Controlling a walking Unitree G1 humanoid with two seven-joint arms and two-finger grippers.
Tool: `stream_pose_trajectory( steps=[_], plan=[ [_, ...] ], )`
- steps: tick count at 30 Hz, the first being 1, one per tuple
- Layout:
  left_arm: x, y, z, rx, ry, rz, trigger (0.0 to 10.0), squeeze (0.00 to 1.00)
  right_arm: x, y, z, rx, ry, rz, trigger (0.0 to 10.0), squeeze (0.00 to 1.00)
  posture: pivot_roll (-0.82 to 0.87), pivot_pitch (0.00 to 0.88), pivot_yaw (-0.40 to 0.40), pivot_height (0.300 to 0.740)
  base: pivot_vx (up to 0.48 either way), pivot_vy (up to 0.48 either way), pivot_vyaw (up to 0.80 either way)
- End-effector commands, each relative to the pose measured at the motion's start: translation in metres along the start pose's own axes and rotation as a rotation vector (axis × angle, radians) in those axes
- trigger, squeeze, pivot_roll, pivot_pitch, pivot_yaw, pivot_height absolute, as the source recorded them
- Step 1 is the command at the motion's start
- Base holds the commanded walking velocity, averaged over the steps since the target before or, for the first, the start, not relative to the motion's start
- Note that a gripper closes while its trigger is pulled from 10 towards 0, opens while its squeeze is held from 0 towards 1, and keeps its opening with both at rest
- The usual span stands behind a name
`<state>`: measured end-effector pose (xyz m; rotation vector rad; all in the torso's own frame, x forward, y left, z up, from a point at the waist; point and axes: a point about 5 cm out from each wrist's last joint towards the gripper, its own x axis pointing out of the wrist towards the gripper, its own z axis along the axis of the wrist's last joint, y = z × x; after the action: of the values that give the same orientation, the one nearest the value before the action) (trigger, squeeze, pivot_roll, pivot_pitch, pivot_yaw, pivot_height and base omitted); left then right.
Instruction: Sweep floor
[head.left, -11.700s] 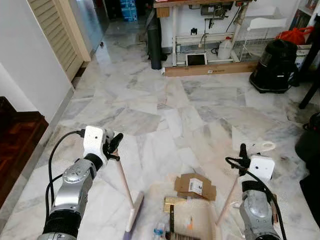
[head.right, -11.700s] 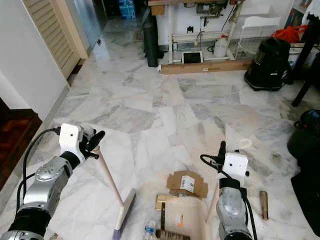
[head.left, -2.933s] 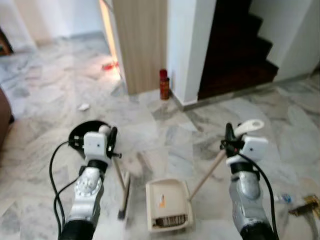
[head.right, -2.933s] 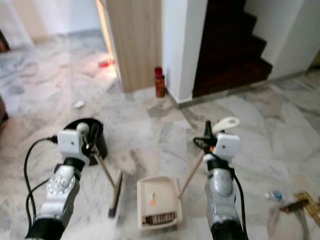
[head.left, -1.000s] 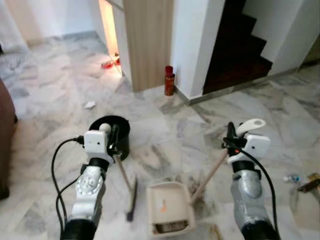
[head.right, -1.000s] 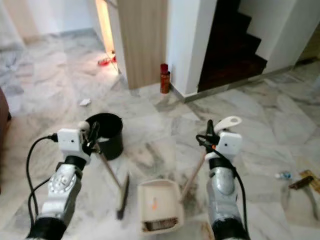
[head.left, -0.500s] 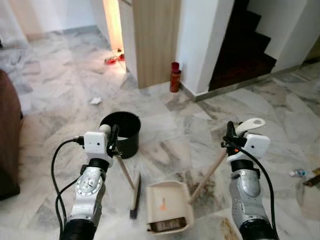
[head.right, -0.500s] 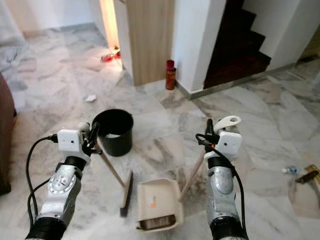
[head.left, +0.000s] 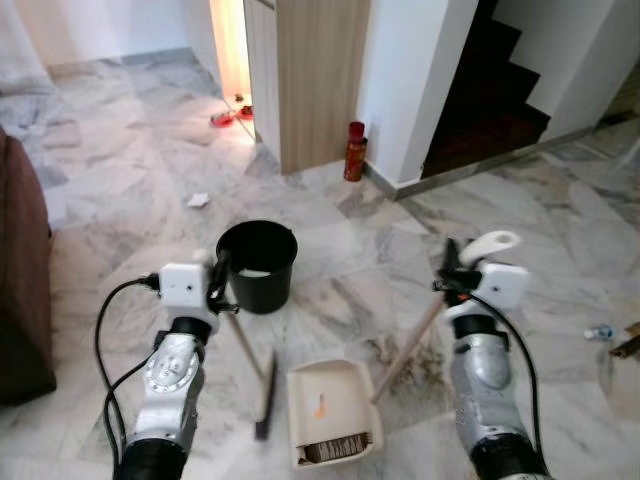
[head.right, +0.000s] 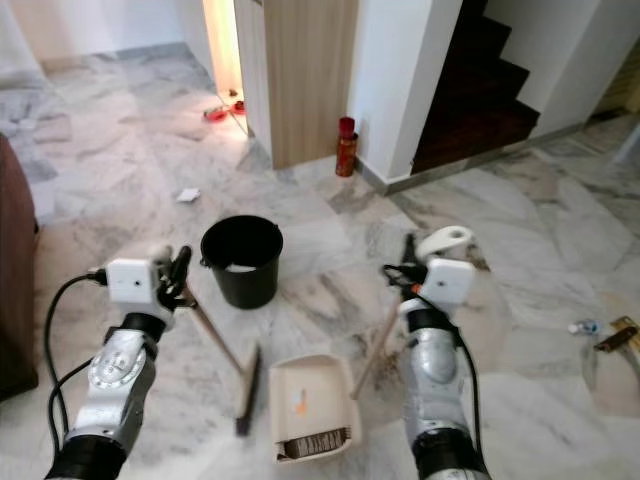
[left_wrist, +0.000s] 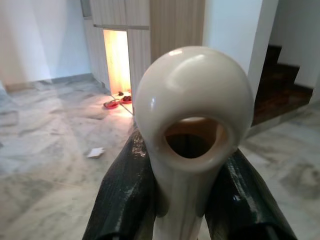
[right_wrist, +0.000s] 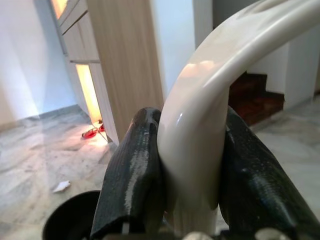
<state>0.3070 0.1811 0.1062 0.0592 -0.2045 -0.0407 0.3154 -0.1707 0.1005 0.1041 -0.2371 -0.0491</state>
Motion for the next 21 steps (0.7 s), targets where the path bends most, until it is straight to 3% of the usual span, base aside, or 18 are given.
stream_pose_trajectory(
  steps=[1,4,21],
  plan=[
    [0.004,-0.004,0.01,-0.002,-0.05,-0.012,10.0,0.0,0.005,-0.005,0.011,0.012,-0.048,-0.02,10.0,0.0,0.02,0.0,-0.008,0.74,0.0,0.304,0.0],
    [0.004,-0.004,0.011,-0.001,-0.051,-0.013,10.0,0.0,0.007,-0.003,0.014,0.018,-0.062,-0.015,10.0,0.0,0.02,0.0,-0.008,0.74,0.0,0.307,0.0],
    [0.009,-0.012,0.013,0.018,-0.065,-0.034,10.0,0.0,0.041,0.014,0.058,0.035,-0.246,0.04,10.0,0.0,0.02,0.0,-0.002,0.74,0.0,0.0,0.0]
  ],
)
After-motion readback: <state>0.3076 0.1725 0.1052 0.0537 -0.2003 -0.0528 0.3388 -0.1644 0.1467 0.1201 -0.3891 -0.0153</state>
